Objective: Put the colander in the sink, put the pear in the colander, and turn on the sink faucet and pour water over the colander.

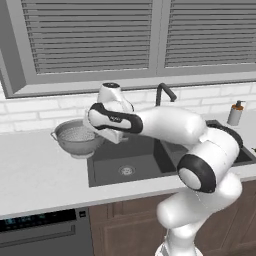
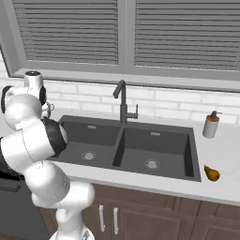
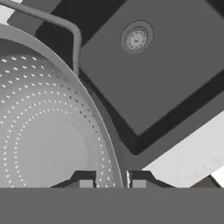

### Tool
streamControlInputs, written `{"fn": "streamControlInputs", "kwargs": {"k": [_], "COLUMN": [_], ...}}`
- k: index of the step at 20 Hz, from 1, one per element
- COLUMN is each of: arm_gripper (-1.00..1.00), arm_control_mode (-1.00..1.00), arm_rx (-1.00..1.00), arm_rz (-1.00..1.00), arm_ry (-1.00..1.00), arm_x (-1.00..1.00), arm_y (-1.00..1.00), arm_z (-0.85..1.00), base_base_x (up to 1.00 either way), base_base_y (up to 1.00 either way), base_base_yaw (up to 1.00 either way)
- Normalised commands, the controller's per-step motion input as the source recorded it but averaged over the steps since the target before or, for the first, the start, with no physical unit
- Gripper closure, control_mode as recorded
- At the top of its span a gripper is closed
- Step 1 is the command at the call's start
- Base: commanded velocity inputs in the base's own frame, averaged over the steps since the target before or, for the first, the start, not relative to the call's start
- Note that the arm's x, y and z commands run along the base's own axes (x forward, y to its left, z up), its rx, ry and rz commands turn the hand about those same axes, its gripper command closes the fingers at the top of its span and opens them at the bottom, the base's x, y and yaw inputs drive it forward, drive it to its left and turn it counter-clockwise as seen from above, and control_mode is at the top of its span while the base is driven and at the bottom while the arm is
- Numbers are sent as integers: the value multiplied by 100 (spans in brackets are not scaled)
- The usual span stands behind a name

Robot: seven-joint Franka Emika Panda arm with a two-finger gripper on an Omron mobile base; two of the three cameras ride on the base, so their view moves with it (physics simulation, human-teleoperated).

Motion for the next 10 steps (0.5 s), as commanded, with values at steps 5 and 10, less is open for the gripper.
{"fn": "streamControlInputs", "kwargs": {"k": [5,10], "arm_gripper": [100,100], "arm_control_mode": [-100,-100], "arm_rx": [0,0], "arm_rz": [-10,-10], "arm_ry": [0,0], "arm_x": [-48,-44], "arm_y": [-74,-72], "arm_z": [1,0], "base_base_x": [0,0], "base_base_y": [0,0], "base_base_yaw": [0,0]}}
